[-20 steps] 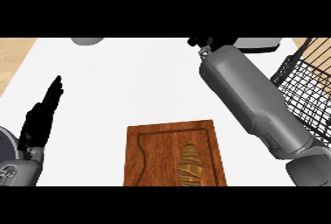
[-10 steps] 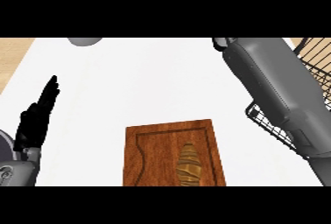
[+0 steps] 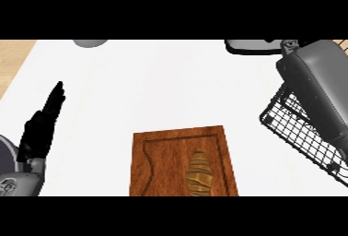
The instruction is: Pick the lemon from the cutting board and place it in the tiered basket
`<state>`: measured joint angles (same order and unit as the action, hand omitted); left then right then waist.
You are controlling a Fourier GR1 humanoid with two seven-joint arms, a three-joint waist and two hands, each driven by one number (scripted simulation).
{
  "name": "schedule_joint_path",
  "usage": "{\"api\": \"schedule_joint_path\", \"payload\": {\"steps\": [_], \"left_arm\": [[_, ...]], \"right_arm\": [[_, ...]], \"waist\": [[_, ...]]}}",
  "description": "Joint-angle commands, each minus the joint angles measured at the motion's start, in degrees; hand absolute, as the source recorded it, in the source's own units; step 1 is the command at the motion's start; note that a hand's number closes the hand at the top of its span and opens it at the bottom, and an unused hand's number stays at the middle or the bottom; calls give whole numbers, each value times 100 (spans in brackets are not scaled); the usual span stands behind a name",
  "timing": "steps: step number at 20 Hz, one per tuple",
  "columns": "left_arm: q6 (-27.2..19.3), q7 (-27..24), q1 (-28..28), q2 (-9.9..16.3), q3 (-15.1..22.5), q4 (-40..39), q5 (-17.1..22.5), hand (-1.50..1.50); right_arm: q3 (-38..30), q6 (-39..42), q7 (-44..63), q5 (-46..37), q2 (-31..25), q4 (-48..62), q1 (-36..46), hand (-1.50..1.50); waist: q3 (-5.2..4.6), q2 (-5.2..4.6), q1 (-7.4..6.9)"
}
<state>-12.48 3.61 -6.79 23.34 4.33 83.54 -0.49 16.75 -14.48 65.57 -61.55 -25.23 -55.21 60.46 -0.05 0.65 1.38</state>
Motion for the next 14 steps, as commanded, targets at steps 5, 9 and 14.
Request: {"api": "schedule_joint_path", "payload": {"steps": [5, 9, 14], "left_arm": [[-132, -210, -43, -161, -15, -278, -176, 0], [-23, -102, -131, -169, -46, -226, -169, 0], [208, 59, 78, -34, -151, 142, -110, 0]], "right_arm": [[-50, 1504, 496, -271, -847, -342, -543, 150], [-459, 1808, 88, -46, -1333, -852, -946, 150], [-979, 2122, -452, 499, -1660, -1864, -1864, 150]], "waist": [[-4, 1, 76], [1, -25, -3], [4, -24, -48]]}}
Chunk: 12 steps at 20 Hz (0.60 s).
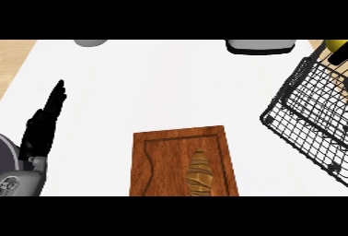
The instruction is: Pick the lemon from the cutting board and place it in the tiered basket
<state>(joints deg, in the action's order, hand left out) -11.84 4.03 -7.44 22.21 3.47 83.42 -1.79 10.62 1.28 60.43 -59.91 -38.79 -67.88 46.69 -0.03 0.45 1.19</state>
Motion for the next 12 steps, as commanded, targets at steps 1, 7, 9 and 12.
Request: {"api": "schedule_joint_path", "payload": {"steps": [1, 7, 9, 12], "left_arm": [[157, -47, -47, 109, -181, -70, 3, 0], [292, -163, 293, 17, -183, 139, -46, 0], [129, 337, 0, -90, -78, 416, -178, 0], [127, 16, 15, -116, -166, 68, -150, 0]], "right_arm": [[-443, 442, 60, 363, -233, -725, -718, 150], [-969, 282, -52, 688, 99, -1160, -1434, 150], [-1234, 48, -477, 988, 196, -821, -1532, 150], [-1777, -388, 104, 1327, 644, -1156, -1918, -150]], "waist": [[2, -15, -27], [2, -26, -109], [7, -33, -125], [6, -26, -49]]}}
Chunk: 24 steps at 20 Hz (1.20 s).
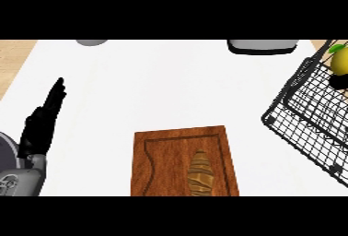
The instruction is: Pick the lemon from the cutting board and place it in the tiered basket
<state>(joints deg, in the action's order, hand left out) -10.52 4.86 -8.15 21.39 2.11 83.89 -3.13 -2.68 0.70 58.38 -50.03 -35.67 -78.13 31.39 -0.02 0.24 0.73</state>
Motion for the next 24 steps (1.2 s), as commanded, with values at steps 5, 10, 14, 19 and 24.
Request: {"api": "schedule_joint_path", "payload": {"steps": [5, 10, 14, 19, 24], "left_arm": [[149, -392, 191, -160, -37, -99, -102, 0], [269, 14, -171, -23, -199, -106, -72, 0], [161, -128, 86, -248, -104, -35, -162, 0], [258, -210, 168, -142, -345, 33, -85, 0], [220, -1, 240, -177, -255, 218, -174, 0]], "right_arm": [[-606, -820, -53, 99, 526, -340, -647, -150], [-872, -1609, -382, -79, 691, -558, -723, -150], [-1088, -1453, -139, -162, 507, -1607, -927, -150], [-1675, -935, 443, -178, 353, -2820, -1529, -150], [-2608, -306, 990, 643, 501, -3845, -1981, -150]], "waist": [[2, -19, -69], [3, -22, -68], [0, -3, -27], [-2, 6, 6], [0, 45, 109]]}}
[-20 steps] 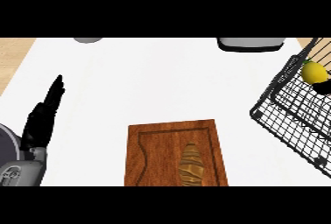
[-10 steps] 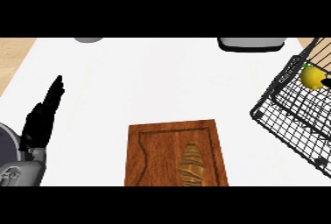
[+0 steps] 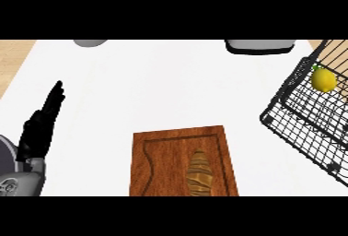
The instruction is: Pick the lemon from the cutting board and place it in the tiered basket
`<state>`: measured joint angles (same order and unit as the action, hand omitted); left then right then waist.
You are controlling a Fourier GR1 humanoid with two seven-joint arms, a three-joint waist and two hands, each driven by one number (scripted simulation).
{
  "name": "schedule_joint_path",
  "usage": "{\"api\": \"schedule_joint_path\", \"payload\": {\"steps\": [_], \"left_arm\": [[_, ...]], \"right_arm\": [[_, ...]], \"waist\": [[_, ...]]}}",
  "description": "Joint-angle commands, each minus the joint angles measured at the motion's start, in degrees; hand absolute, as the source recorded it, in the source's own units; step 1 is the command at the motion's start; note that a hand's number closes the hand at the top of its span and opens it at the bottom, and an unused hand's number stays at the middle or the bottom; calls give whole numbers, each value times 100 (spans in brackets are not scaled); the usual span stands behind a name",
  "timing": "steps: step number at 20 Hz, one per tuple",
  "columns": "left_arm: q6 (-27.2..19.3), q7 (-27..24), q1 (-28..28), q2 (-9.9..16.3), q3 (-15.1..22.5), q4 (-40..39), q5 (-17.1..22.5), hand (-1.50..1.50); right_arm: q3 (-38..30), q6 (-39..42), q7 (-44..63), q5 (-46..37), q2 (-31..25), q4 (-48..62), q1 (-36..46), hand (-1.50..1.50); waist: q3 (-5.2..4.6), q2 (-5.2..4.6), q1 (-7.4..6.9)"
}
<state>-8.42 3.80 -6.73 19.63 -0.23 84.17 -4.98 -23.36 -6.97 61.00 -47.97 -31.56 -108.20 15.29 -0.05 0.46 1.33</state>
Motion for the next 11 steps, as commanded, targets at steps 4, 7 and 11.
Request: {"api": "schedule_joint_path", "payload": {"steps": [4, 7, 11], "left_arm": [[-61, -175, 83, -78, -81, -189, -63, 0], [76, -93, 33, 27, -235, -172, 65, 0], [174, -35, 206, 25, -237, -10, 115, 0]], "right_arm": [[-1259, 573, 376, 1109, 595, -1995, -1647, -150], [-1896, 845, -32, 1848, 881, -2738, -2455, -150], [-2784, 758, -577, 2757, 1543, -3503, -3224, -150]], "waist": [[5, 16, 175], [8, 16, 156], [10, 27, 146]]}}
